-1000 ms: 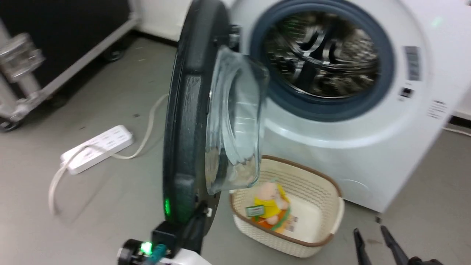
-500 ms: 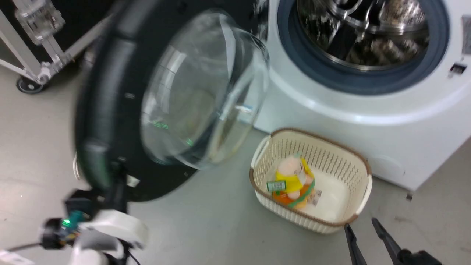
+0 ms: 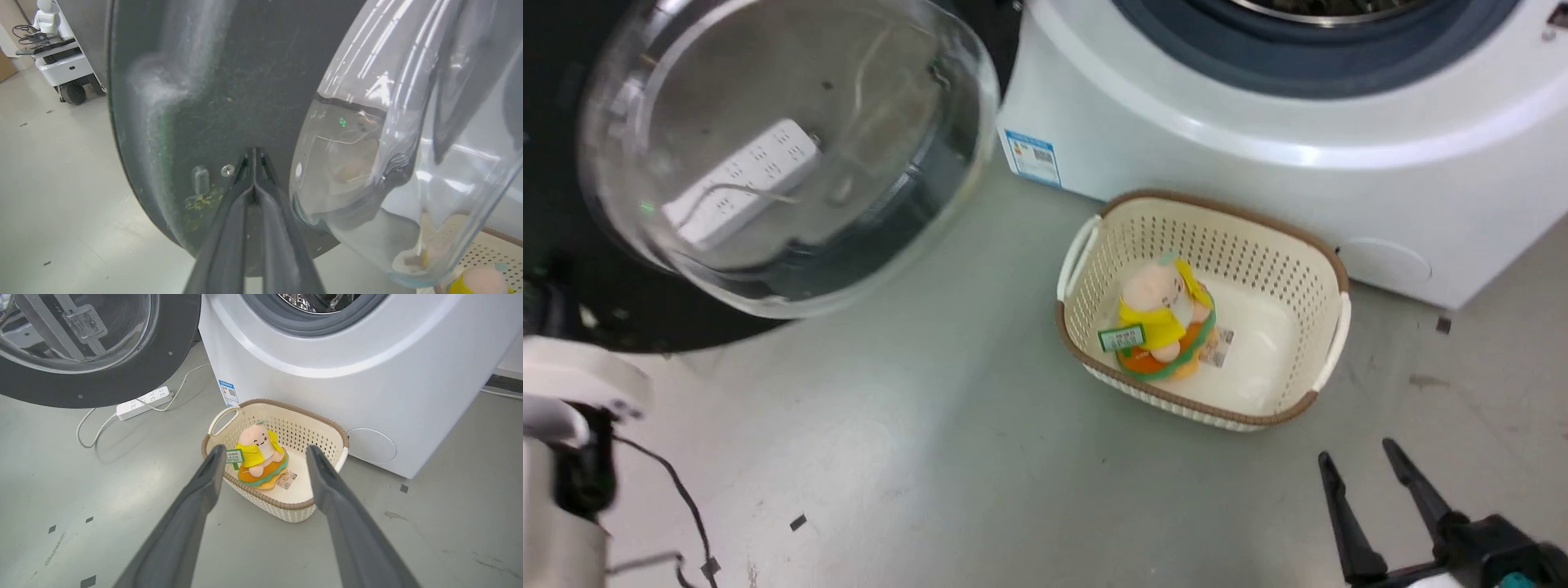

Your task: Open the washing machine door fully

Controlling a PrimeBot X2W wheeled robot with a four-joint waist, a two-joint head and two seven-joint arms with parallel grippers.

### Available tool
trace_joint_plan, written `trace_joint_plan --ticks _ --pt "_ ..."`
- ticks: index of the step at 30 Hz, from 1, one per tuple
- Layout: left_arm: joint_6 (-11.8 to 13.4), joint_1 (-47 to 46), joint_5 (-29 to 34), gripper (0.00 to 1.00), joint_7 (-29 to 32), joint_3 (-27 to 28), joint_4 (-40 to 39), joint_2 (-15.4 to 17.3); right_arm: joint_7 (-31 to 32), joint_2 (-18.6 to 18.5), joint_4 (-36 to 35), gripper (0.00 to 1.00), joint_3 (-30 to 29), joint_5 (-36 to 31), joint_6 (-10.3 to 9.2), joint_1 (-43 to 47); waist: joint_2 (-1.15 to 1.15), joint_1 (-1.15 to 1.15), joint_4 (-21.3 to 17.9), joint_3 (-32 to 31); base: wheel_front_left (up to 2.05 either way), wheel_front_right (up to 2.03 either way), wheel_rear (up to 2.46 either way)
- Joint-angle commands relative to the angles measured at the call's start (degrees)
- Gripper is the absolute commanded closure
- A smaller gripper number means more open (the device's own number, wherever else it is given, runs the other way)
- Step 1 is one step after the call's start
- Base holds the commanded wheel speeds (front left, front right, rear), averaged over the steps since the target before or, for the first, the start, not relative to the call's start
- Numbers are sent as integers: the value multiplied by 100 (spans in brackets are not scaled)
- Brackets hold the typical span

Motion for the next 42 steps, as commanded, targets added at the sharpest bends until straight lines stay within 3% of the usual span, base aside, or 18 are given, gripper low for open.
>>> trace_joint_plan --ticks 1,13,21,28,35,42 --pt "-45 -226 -57 100 -86 67 186 81 33 -64 -82 0 -34 -46 5 -161 0 -1 -82 150 0 0 0" --pt "-316 -1059 -245 100 -537 260 1533 381 191 -81 -307 0 -164 35 5 -242 0 -1 -156 301 0 0 0" --pt "-498 -878 125 100 -727 -26 1426 268 -60 69 -136 0 -245 240 5 -293 0 -1 -269 -227 0 0 0" --pt "-534 -4 466 100 -740 -410 418 -348 -311 233 119 0 -547 375 5 -337 0 -1 -655 -1046 0 0 0" --pt "-361 1330 580 100 -741 -484 -865 -1170 -410 285 149 0 -634 294 5 -311 0 -1 -1263 -1738 0 0 0" --pt "-172 2321 1055 100 -742 -739 -1705 -1691 -431 298 111 0 -622 190 5 -256 0 -1 -1806 -1933 0 0 0"
